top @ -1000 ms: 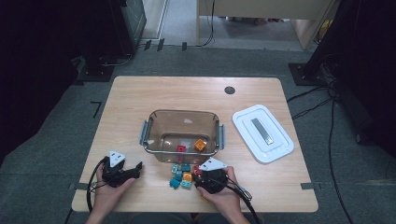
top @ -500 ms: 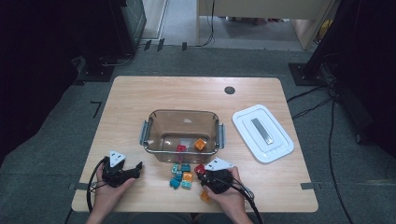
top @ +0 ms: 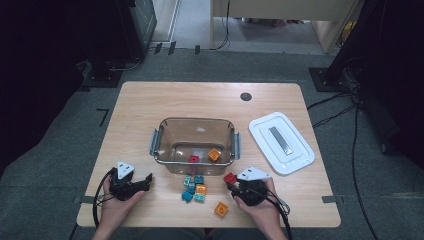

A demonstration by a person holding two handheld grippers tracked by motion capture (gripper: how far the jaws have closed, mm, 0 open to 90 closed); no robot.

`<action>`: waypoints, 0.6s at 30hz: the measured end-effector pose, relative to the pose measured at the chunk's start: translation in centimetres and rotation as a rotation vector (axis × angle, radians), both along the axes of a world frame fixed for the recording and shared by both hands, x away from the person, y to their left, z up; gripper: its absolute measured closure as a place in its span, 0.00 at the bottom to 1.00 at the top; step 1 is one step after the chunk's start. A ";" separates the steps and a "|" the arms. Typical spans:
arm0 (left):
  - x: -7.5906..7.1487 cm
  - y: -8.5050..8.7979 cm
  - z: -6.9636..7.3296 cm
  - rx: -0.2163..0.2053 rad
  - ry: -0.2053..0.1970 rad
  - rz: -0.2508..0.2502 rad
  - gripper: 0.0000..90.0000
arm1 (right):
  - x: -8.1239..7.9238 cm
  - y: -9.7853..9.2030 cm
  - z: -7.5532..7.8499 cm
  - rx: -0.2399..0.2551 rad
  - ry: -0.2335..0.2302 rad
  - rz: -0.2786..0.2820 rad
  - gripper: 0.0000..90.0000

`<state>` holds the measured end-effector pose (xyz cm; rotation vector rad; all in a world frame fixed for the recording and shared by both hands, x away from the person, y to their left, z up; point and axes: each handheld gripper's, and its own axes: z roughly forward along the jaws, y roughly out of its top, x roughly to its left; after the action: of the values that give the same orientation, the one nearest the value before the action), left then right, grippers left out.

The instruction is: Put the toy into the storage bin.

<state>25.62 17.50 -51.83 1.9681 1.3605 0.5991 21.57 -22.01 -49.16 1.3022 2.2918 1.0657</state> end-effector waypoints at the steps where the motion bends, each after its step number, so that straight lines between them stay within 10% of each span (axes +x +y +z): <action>1: 0.0 0.0 0.0 0.000 0.000 0.000 0.21 | 0.0 -0.5 0.2 0.007 0.004 -0.005 0.67; 18: 0.0 0.0 0.0 0.000 -0.001 0.001 0.21 | 0.9 -6.0 4.8 0.031 -0.046 -0.069 0.67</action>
<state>25.62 17.49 -51.83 1.9673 1.3609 0.5997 22.45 -28.06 -44.36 1.3438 2.1888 1.1008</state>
